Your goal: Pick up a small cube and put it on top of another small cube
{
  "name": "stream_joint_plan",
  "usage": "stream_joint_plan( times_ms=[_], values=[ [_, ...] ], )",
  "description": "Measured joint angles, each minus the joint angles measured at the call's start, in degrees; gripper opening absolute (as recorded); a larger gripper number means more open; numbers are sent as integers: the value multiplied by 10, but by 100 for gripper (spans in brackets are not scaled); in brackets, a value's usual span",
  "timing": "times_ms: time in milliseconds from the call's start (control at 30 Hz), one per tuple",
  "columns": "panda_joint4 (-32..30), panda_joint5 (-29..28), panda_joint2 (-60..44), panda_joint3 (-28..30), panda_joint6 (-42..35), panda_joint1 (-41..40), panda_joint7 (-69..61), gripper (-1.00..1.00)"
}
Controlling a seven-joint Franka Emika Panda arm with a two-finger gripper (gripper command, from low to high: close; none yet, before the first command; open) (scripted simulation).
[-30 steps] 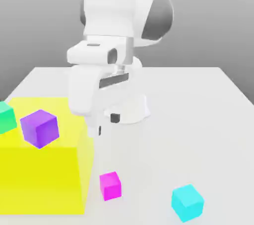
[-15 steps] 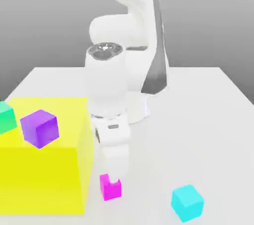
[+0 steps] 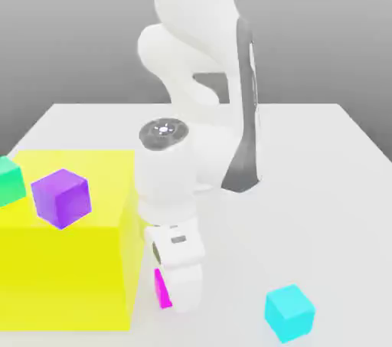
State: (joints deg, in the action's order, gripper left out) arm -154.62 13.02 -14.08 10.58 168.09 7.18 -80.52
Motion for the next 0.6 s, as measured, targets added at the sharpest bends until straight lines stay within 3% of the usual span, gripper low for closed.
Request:
stream_joint_plan(
  times_ms=[100, 233, 600],
  values=[
    [-14, -59, 61, 34, -46, 21, 44, -100],
    [-2, -90, 62, 31, -41, 36, 41, -100],
    [99, -229, 43, 55, -64, 73, -7, -100]
  ],
)
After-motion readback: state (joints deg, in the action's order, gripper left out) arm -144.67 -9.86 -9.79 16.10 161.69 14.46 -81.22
